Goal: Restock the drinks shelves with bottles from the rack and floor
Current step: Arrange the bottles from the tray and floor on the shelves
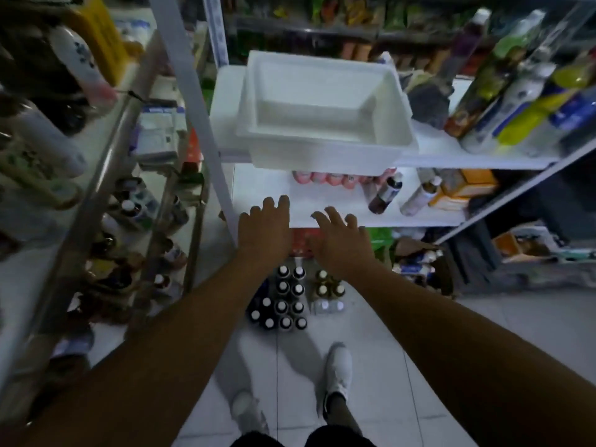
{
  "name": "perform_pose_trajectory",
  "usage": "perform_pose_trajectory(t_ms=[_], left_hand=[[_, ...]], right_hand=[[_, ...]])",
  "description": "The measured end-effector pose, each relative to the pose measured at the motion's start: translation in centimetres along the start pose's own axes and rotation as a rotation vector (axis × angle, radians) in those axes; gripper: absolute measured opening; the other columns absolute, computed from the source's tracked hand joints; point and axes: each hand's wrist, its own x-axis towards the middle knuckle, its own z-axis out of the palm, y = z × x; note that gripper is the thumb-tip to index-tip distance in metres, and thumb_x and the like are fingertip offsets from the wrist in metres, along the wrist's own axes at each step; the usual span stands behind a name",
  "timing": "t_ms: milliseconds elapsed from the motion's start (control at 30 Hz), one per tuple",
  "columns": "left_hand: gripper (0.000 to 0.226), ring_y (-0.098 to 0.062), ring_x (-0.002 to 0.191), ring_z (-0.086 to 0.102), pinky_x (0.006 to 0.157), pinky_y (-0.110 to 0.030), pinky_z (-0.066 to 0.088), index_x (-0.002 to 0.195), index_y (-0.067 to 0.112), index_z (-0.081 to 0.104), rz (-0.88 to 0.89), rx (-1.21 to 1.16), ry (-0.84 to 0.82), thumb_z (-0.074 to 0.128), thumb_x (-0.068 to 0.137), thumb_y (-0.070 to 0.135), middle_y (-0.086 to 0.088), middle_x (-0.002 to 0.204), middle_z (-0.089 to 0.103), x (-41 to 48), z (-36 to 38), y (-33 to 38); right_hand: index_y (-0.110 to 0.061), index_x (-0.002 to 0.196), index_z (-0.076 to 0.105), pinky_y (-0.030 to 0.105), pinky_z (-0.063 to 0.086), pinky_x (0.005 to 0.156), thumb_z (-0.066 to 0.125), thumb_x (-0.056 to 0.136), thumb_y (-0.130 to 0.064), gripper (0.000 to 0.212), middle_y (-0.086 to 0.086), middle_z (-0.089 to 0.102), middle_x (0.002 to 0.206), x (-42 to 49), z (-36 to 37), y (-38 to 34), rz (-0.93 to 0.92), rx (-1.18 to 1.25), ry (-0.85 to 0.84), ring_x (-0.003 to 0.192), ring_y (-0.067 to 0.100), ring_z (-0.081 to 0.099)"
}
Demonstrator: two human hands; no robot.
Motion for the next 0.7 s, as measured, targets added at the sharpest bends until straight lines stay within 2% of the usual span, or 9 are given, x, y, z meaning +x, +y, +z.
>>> perform_pose_trajectory(t_ms=[100, 233, 367, 467, 600, 700], left_hand=[[0.048, -0.033, 0.106, 0.059, 0.085, -0.044, 0.051, 0.134, 0.016, 0.039, 0.019, -0.005, -0.085, 0.059, 0.091, 0.019, -0.010, 0.122, 0.053, 0.7, 4.8, 1.8], [0.045, -0.030, 0.117, 0.055, 0.091, -0.042, 0.046, 0.137, 0.017, 0.041, 0.037, -0.053, -0.159, 0.056, 0.094, 0.022, -0.008, 0.132, 0.052, 1.2, 12.5, 3.7], [0.032, -0.033, 0.107, 0.057, 0.081, -0.043, 0.048, 0.126, 0.013, 0.047, 0.041, -0.060, -0.263, 0.054, 0.096, 0.021, -0.011, 0.127, 0.053, 1.8, 20.3, 5.8], [0.038, -0.034, 0.112, 0.057, 0.086, -0.043, 0.047, 0.130, 0.014, 0.048, 0.045, -0.112, -0.318, 0.056, 0.094, 0.025, -0.012, 0.129, 0.053, 2.0, 26.7, 7.0], [0.057, -0.031, 0.128, 0.048, 0.103, -0.042, 0.044, 0.143, 0.014, 0.039, 0.057, -0.199, -0.360, 0.060, 0.092, 0.028, -0.011, 0.142, 0.048, 2.5, 36.4, 8.2], [0.057, -0.032, 0.126, 0.049, 0.097, -0.042, 0.047, 0.144, 0.014, 0.035, 0.036, -0.116, -0.426, 0.057, 0.093, 0.027, -0.011, 0.141, 0.046, 3.0, 44.3, 8.8]], right_hand=[[-0.022, 0.142, 0.041, 0.045, 0.040, 0.096, 0.040, 0.100, -0.045, 0.048, 0.004, 0.044, 0.147, -0.2, 4.2, 3.2, 0.079, 0.064, -0.113, 0.126, 0.035, 0.045], [-0.022, 0.141, 0.041, 0.044, 0.039, 0.098, 0.040, 0.100, -0.042, 0.045, 0.005, 0.048, 0.143, -0.8, 10.9, 7.2, 0.147, 0.115, -0.275, 0.124, 0.035, 0.046], [-0.021, 0.147, 0.034, 0.044, 0.038, 0.097, 0.042, 0.100, -0.039, 0.051, 0.006, 0.043, 0.147, -1.4, 17.6, 10.8, 0.188, 0.135, -0.404, 0.127, 0.035, 0.044], [-0.020, 0.148, 0.033, 0.044, 0.038, 0.100, 0.043, 0.100, -0.037, 0.053, 0.006, 0.043, 0.149, -1.9, 22.8, 13.1, 0.237, 0.164, -0.479, 0.128, 0.033, 0.044], [-0.016, 0.148, 0.034, 0.043, 0.041, 0.098, 0.044, 0.099, -0.036, 0.054, 0.009, 0.048, 0.144, -1.5, 30.8, 16.7, 0.284, 0.168, -0.509, 0.124, 0.033, 0.049], [-0.016, 0.148, 0.033, 0.042, 0.041, 0.096, 0.047, 0.097, -0.035, 0.055, 0.009, 0.049, 0.142, -0.8, 38.0, 19.1, 0.324, 0.194, -0.535, 0.123, 0.033, 0.050]])
